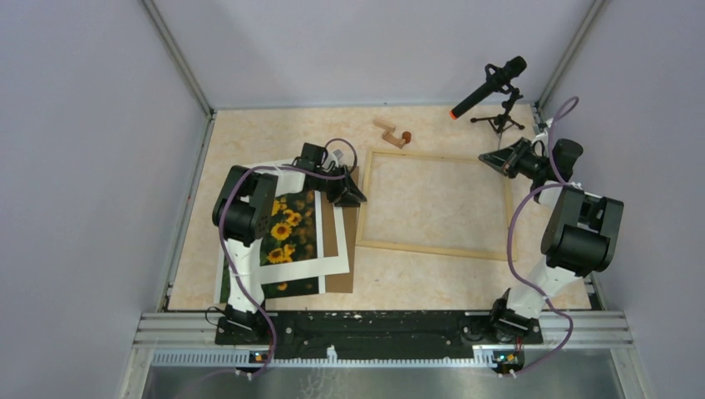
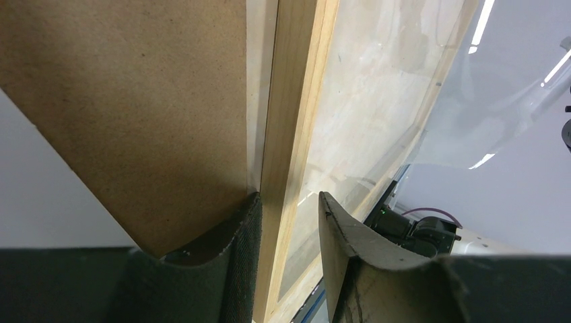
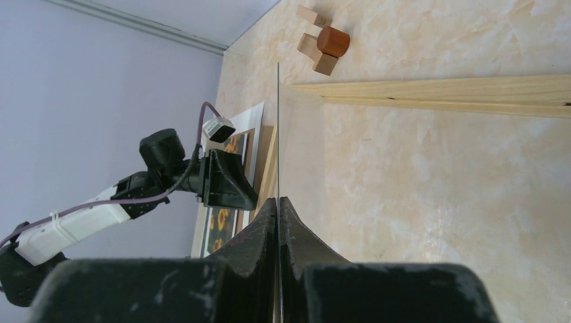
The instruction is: Put the photo into the frame
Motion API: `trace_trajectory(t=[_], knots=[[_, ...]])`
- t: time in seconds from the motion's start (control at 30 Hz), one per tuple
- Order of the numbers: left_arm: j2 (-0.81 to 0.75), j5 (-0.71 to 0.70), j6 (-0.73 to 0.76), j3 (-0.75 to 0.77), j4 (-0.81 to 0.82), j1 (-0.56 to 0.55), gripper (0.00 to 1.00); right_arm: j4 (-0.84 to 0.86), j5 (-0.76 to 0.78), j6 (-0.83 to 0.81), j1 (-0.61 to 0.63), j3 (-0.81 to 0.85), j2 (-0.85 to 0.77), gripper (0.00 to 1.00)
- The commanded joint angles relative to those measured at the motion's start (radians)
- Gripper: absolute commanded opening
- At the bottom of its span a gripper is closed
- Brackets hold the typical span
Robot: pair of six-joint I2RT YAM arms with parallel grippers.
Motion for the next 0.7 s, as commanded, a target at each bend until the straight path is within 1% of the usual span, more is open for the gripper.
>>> trace_trajectory(t=[0.0,0.17,0.3,0.67], knots=[[0.030,-0.003,0.023,-0.020,-0.003,-0.013,0.42,0.121,-0.011,0.018,0.014,-0.005,-0.061,0.00],[0.031,-0.002,0.024,-0.019,-0.002,-0.012,0.42,0.136,-0.015,0.026,0.014,-0.011,-0.063,0.00],[0.031,-0.002,0.023,-0.022,-0.002,-0.013,0.42,0.185,-0.020,0.056,0.014,-0.022,-0.064,0.00],[0.033,0.003,0.022,-0.022,0.000,-0.009,0.42,0.181,-0.006,0.054,0.015,-0.022,-0.071,0.00]])
